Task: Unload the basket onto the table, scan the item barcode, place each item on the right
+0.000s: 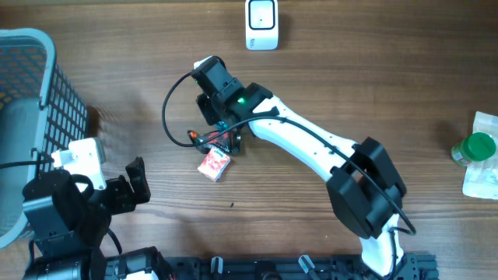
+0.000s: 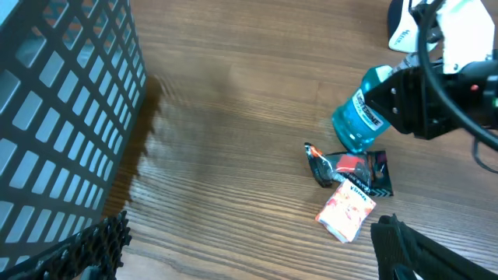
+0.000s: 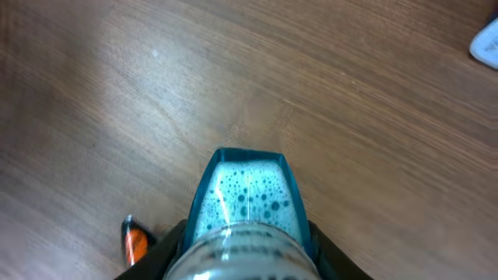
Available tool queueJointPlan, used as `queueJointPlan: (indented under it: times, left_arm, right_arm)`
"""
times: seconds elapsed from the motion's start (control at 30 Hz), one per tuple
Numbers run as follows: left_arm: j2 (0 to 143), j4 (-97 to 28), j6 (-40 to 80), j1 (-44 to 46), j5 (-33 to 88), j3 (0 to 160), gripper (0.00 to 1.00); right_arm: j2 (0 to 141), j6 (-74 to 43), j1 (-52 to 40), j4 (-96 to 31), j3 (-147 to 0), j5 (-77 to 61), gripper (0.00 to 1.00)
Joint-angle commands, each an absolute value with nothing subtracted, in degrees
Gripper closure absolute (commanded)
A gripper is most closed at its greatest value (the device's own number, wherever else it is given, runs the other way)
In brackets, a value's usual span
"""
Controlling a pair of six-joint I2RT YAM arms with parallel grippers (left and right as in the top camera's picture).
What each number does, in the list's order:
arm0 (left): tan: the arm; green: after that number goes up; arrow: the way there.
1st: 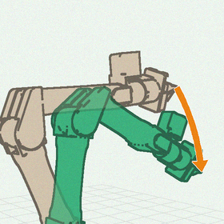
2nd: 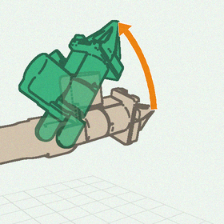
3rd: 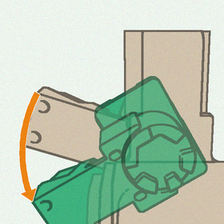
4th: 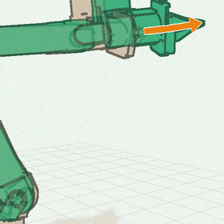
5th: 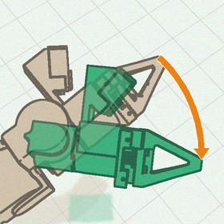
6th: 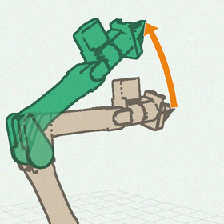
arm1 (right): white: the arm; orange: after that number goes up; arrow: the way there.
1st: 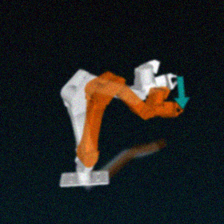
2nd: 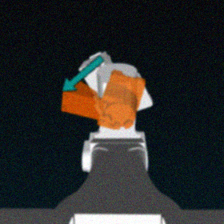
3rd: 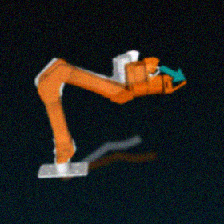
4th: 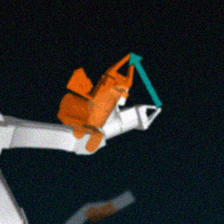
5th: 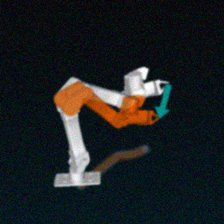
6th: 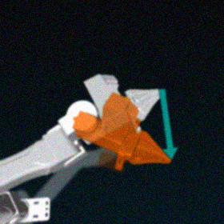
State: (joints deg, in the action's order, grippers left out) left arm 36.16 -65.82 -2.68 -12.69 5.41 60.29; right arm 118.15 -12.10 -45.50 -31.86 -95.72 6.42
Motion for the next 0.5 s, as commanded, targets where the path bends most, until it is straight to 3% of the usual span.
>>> queueJointPlan:
  times: [0.0,0.17,0.27,0.47]
  left_arm:
    - [36.07,-65.65,-2.13,-12.36,5.67,60.27,0.00]
    - [36.07,-65.65,-2.13,-12.36,5.69,60.27,0.00]
    - [36.07,-65.67,-2.13,-12.36,5.69,60.27,0.00]
    - [36.07,-65.67,-2.13,-12.36,5.69,60.25,0.00]
  right_arm:
    - [108.38,-14.06,-44.97,-35.29,-96.79,6.63,0.65]
    - [98.30,-23.18,-42.48,-48.95,-96.82,13.93,0.68]
    - [95.20,-36.99,-40.01,-60.31,-96.79,22.70,0.69]
    - [95.29,-60.86,-37.58,-67.81,-96.27,25.34,0.69]
